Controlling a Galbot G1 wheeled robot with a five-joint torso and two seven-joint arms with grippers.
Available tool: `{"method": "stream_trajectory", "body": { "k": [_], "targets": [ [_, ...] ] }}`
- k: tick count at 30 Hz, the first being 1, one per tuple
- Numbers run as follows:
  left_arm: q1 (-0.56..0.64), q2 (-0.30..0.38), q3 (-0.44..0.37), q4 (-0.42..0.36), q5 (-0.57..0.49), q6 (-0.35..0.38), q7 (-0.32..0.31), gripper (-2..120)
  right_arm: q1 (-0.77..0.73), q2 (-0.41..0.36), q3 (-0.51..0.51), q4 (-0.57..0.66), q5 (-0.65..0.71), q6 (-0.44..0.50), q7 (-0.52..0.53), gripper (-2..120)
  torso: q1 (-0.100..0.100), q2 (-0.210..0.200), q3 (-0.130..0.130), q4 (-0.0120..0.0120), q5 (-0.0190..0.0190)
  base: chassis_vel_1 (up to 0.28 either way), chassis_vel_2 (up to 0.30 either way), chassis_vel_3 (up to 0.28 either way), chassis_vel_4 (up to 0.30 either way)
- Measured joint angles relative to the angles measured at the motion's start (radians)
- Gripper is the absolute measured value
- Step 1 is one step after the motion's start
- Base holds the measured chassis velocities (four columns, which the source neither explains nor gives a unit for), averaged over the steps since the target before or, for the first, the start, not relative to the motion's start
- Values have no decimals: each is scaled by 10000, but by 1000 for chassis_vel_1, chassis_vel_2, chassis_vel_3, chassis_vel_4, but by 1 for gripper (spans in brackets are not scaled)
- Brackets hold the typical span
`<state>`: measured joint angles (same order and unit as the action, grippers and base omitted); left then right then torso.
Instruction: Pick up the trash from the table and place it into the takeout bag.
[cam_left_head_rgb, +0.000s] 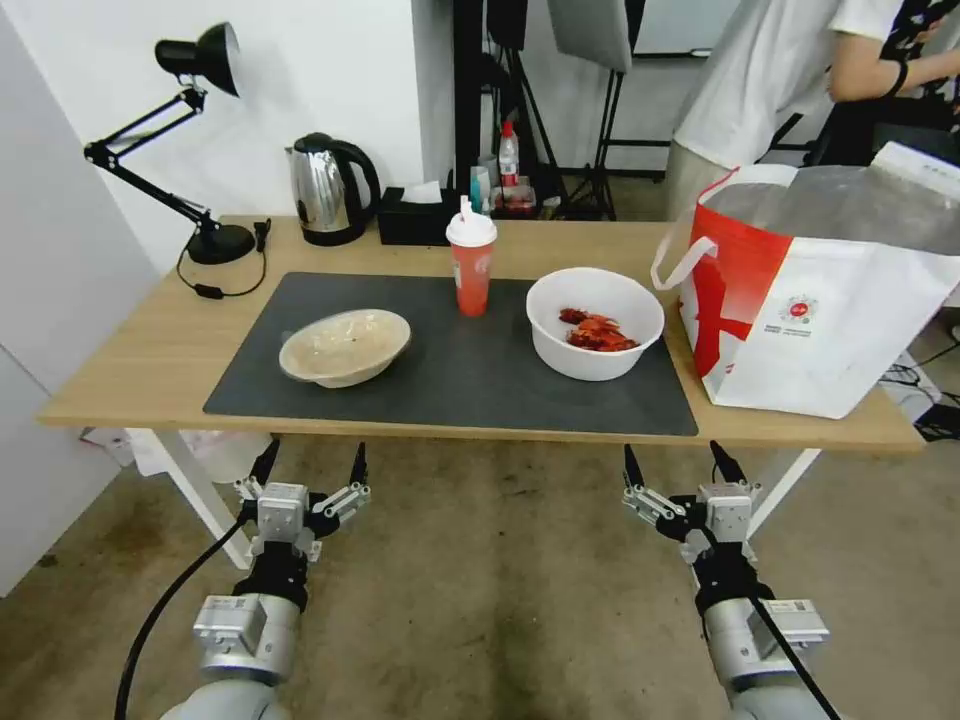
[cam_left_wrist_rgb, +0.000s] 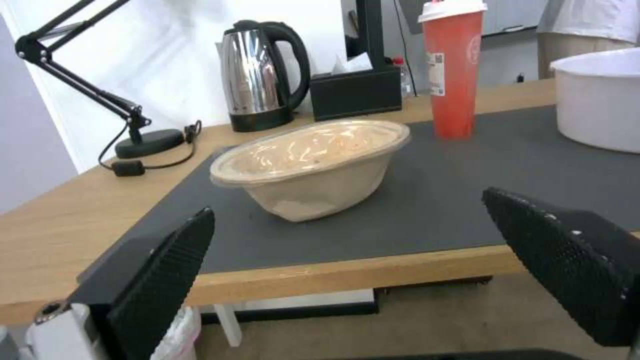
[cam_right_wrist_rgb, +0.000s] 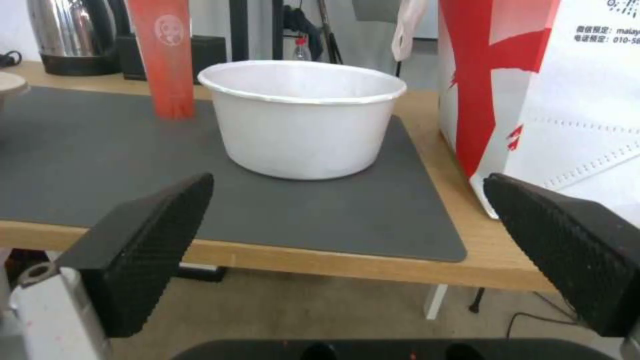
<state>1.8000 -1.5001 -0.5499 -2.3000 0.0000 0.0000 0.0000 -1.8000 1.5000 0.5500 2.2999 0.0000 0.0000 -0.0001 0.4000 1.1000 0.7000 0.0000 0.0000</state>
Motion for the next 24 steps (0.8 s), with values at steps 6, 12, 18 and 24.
{"method": "stream_trajectory", "body": {
  "k": [6,12,18,24],
  "targets": [
    [0,0,0,0,0,0,0,100,0,0,0,0,0,0,0,100,0,0,0,0,1,0,0,0,0],
    [0,0,0,0,0,0,0,100,-1,0,0,0,0,0,0,100,0,0,0,0,0,0,0,0,0],
    [-488,-69,-1,486,-2,-612,33,100,94,10,1,-76,-46,109,36,100,0,0,0,0,-2,0,0,0,0],
    [-1705,-261,-12,1705,-19,-2200,150,100,826,116,-15,-852,-594,1169,406,100,0,0,1,0,2,0,0,0,0]
  ]
}}
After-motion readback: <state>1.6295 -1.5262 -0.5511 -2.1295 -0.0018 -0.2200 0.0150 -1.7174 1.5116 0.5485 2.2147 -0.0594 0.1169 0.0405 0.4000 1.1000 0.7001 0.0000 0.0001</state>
